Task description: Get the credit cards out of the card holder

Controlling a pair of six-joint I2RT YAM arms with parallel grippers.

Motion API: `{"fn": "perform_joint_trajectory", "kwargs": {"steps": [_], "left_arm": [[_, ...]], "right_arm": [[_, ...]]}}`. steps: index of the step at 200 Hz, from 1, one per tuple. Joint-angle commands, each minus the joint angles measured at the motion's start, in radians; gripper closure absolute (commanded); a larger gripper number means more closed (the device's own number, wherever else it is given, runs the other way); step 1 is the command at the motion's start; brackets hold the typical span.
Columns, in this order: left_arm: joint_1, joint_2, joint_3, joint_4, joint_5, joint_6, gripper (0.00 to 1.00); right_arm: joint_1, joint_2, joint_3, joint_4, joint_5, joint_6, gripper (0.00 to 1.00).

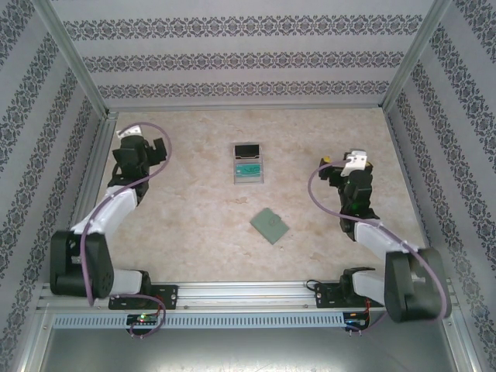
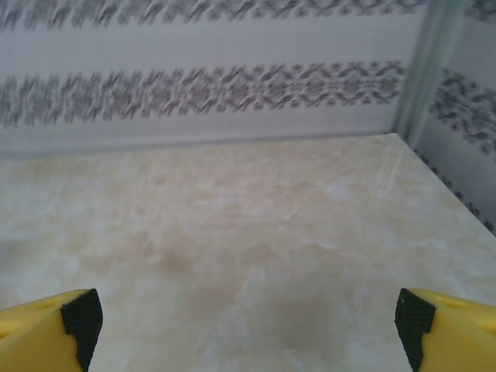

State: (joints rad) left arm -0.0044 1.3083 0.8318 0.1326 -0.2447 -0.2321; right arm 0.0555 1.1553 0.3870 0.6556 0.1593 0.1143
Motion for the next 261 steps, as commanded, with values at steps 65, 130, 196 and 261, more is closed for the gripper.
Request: {"fn": "perform_joint_trajectory", "kwargs": {"steps": [65, 130, 196, 261], "left_arm": [[-0.019, -0.224, 0.021, -0.507, 0.212, -0.448, 0.0], [-0.379, -0.351, -0.105, -0.535, 0.091, -0.492, 0.0], [-0.624, -0.337, -0.185, -0.551, -0.011, -0.519, 0.0], [-0.67, -0.334, -0.209, -0.526, 0.002, -0.472, 0.0]], "right_arm": [[0.016, -0.424, 0.086, -0.594, -0.126, 0.446, 0.02], [0.393, -0.309, 0.203, -0.941, 0.068, 0.376, 0.02], [0.587, -0.045, 0.196, -0.96, -0.039, 0.478, 0.02], [0.806, 0.153, 0.183, -0.865, -0.032, 0.617, 0.02]]}}
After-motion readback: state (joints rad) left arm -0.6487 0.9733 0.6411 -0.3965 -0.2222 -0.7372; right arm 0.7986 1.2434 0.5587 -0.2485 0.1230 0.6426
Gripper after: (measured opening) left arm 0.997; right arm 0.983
